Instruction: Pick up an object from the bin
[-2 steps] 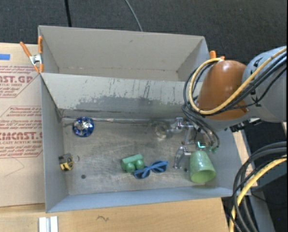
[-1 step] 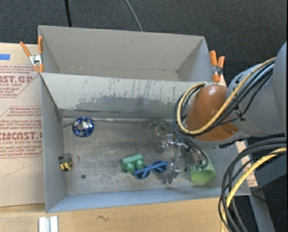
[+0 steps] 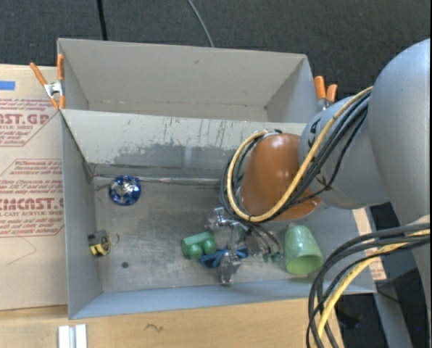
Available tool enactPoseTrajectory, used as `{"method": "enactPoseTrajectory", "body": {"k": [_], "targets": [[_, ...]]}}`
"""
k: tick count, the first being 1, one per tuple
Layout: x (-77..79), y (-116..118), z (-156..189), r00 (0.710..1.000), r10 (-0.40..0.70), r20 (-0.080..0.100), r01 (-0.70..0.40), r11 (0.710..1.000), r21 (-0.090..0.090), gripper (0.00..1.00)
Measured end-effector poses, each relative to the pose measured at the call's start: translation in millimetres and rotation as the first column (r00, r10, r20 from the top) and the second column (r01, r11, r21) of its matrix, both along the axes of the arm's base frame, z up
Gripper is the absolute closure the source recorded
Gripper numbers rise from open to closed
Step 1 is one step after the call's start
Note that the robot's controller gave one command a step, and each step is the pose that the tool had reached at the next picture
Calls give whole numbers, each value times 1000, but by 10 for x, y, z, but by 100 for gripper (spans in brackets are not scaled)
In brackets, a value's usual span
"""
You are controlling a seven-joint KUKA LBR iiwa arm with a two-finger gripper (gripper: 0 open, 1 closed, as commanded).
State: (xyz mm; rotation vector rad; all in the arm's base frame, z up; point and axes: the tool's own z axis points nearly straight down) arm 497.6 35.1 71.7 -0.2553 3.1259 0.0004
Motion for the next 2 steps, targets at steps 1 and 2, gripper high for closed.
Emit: {"method": "enactPoseTrajectory", "body": {"k": [1, 2], "targets": [[-3, -15, 12, 1000, -3, -4, 3, 1000, -1, 100], [-8, -151, 1493, 981, 192, 3, -192, 981, -2, 100]]}}
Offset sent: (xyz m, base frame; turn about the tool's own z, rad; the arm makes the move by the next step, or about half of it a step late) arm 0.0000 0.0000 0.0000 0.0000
